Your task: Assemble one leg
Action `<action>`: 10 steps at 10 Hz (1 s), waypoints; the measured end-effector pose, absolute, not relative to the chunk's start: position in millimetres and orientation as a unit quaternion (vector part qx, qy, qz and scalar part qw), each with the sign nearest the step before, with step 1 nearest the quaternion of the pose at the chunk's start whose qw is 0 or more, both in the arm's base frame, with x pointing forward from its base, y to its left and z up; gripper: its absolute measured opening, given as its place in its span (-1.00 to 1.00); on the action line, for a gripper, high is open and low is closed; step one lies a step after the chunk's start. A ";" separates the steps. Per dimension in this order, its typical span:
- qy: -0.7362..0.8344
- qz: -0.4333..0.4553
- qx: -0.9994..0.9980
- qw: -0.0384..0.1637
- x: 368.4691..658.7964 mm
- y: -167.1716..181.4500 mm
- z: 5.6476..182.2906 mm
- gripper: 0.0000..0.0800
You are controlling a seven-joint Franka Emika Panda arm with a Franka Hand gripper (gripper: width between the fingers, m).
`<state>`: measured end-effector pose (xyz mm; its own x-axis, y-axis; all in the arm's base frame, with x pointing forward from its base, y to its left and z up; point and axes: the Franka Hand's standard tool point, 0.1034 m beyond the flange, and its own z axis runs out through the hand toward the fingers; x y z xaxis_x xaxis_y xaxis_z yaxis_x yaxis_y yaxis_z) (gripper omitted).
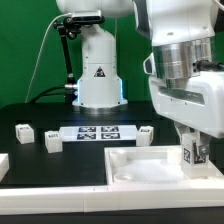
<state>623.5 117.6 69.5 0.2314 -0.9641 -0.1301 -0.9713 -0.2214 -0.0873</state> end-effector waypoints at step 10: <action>0.163 0.007 -0.986 0.042 626.2 123.1 71.7 0.62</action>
Offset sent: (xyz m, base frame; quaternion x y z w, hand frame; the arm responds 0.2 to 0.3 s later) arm 0.0061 0.0053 0.0027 -0.0813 0.0107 -0.2286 0.9701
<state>626.2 123.1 71.7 0.9465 -0.3217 -0.0273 -0.3228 -0.9429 -0.0815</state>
